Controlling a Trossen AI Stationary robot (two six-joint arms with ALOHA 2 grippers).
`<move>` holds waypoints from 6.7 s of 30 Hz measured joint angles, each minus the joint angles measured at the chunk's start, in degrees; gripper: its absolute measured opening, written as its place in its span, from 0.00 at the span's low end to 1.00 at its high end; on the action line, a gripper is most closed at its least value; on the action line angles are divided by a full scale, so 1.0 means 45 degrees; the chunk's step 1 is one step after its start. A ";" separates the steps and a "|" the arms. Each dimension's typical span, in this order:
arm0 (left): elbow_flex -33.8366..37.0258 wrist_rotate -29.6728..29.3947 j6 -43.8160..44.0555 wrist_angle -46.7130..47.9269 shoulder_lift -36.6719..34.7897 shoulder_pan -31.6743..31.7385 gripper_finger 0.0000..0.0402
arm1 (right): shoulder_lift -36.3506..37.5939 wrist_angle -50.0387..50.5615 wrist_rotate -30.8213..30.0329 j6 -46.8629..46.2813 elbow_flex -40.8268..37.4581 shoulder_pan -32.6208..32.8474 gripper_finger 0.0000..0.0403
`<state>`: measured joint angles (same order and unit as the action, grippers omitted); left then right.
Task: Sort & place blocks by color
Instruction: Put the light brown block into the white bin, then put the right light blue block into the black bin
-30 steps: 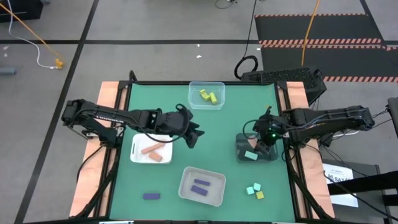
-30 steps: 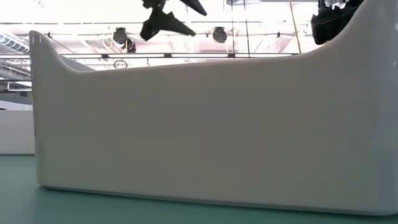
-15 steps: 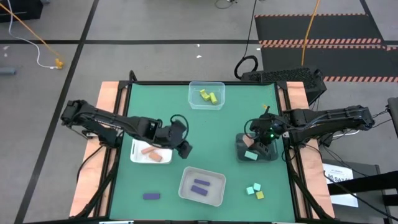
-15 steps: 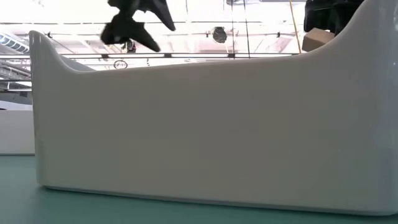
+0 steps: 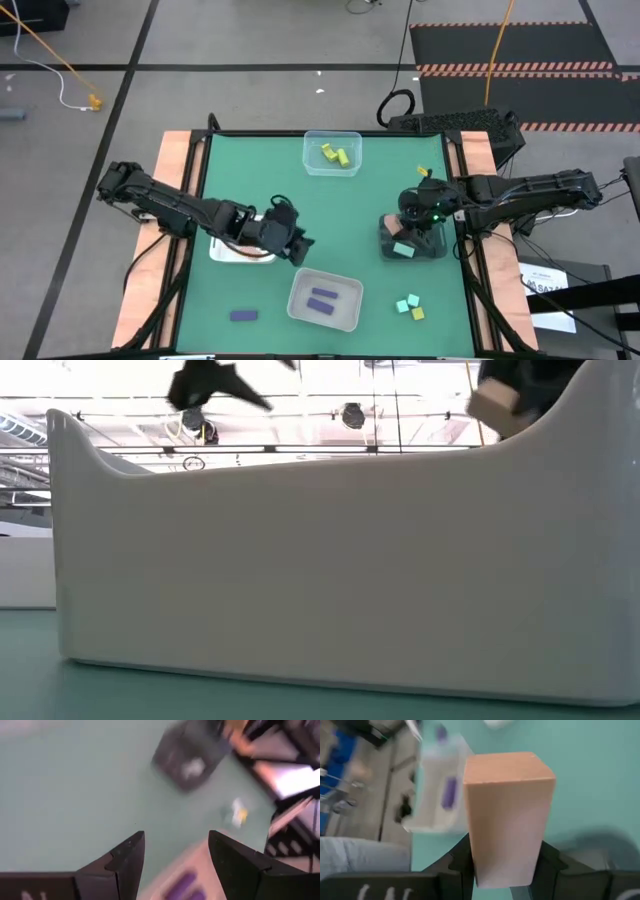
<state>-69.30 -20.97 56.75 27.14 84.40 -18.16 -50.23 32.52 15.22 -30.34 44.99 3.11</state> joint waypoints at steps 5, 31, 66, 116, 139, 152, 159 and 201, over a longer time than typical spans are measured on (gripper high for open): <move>0.0000 -0.2097 -0.2799 -0.2915 0.0000 0.0371 0.54 | -0.0293 -0.3280 -0.0056 0.0802 0.0000 0.0000 0.28; 0.0015 -0.0874 -0.9656 -0.8894 0.0771 0.1276 0.54 | -0.4845 -1.3189 -0.0433 0.2344 -0.0005 -0.0355 0.28; -0.0005 -0.0050 -0.7993 -0.6567 0.1146 0.1915 0.33 | -0.2676 -0.4477 0.1193 -0.0189 0.0005 -0.0500 0.71; 0.4104 0.3364 0.3498 0.6904 -0.0675 0.0192 0.82 | -0.1887 0.1286 0.0313 -0.4022 0.0000 0.6997 0.63; 0.4099 0.3317 0.2682 0.6911 -0.0675 0.0194 0.65 | -0.6732 -0.0624 -0.3099 -0.4524 0.0000 0.9443 0.60; 0.4099 0.3229 0.2668 0.6911 -0.0675 0.0196 0.64 | -0.7875 -0.1347 -0.2991 -0.4826 0.0015 0.9583 0.48; 0.4099 0.3229 0.2692 0.6838 -0.0675 0.0196 0.63 | -0.7802 -0.1619 -0.2369 -0.4807 0.0024 0.9573 0.28; 0.4095 0.2063 0.1412 0.0948 -0.0675 0.0196 0.64 | -0.0840 -0.5422 -0.7456 1.1162 -0.0010 0.3985 0.28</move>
<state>-50.87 -11.68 63.10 31.40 81.36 -17.28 -54.01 8.12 -18.33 19.89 44.95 21.05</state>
